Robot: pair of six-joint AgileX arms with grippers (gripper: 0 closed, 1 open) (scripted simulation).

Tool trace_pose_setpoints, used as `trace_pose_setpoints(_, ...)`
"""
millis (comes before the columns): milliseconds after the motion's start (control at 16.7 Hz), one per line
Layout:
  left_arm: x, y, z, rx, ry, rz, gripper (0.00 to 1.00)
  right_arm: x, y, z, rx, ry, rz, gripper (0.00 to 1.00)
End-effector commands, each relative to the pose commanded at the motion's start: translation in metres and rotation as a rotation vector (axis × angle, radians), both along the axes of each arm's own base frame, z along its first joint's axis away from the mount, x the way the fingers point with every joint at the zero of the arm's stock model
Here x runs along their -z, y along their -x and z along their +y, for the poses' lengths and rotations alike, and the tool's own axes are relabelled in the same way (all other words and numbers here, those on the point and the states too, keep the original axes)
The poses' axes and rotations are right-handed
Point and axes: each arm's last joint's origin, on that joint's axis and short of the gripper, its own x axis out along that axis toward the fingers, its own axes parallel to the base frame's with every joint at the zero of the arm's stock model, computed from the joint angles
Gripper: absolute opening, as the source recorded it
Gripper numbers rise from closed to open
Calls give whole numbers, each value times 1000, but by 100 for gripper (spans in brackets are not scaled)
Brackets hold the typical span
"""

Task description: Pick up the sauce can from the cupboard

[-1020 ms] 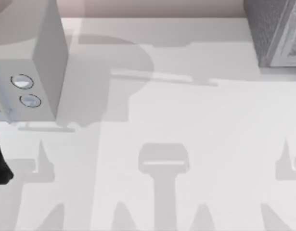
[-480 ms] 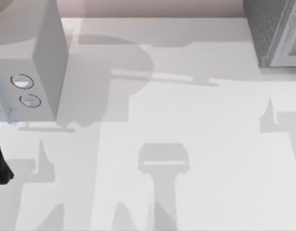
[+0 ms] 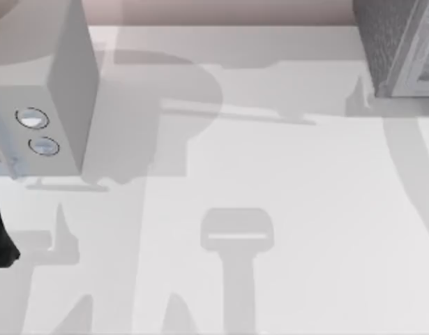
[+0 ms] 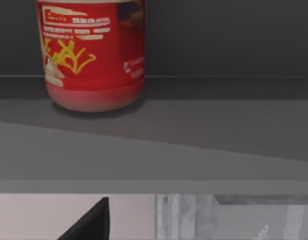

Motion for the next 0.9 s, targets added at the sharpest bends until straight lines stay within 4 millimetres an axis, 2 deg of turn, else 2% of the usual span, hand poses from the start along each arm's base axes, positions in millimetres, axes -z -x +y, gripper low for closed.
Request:
trace_pose_setpoints(120,0,0,0,0,0,0,100,-18,-17,6,-2,-1,-9,100)
trace_pose_setpoints(300,0,0,0,0,0,0,100,-33,-33,13,-4,-2,-15,100)
trace_pose_setpoints(720,0,0,0,0,0,0,100,-37,-37,14,-2,-3,-20,100)
trace_pose_setpoints(900,0,0,0,0,0,0,100,-40,-54,24,0,-6,-23,100)
